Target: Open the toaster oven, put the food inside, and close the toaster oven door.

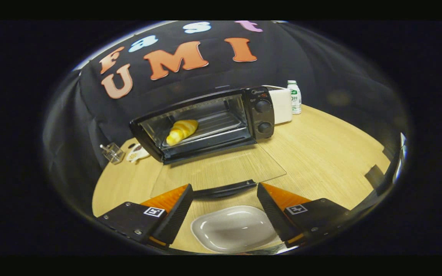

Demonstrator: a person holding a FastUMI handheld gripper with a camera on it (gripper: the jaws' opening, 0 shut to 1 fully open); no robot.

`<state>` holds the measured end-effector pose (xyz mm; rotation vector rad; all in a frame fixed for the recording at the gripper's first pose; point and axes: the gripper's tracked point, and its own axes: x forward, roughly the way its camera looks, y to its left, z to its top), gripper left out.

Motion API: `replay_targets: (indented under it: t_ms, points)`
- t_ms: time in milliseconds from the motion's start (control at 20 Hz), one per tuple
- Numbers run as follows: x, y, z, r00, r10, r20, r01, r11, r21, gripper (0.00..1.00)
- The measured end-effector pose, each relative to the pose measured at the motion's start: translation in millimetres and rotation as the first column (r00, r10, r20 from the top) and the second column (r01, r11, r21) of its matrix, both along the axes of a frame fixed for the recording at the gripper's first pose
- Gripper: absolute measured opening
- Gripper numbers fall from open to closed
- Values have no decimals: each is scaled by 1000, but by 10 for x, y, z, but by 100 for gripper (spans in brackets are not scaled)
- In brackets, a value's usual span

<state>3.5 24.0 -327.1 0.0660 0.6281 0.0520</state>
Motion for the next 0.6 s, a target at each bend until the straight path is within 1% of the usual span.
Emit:
replay_targets:
  t_ms: [100,350,600]
  points:
    - [-54,11,-91,999,24,-24,-26,998,-56,99]
    - [-57,91,-346,994,68,-90,-80,987,-142,99]
    - [-45,148,-503,984,103,-142,-126,978,-168,99]
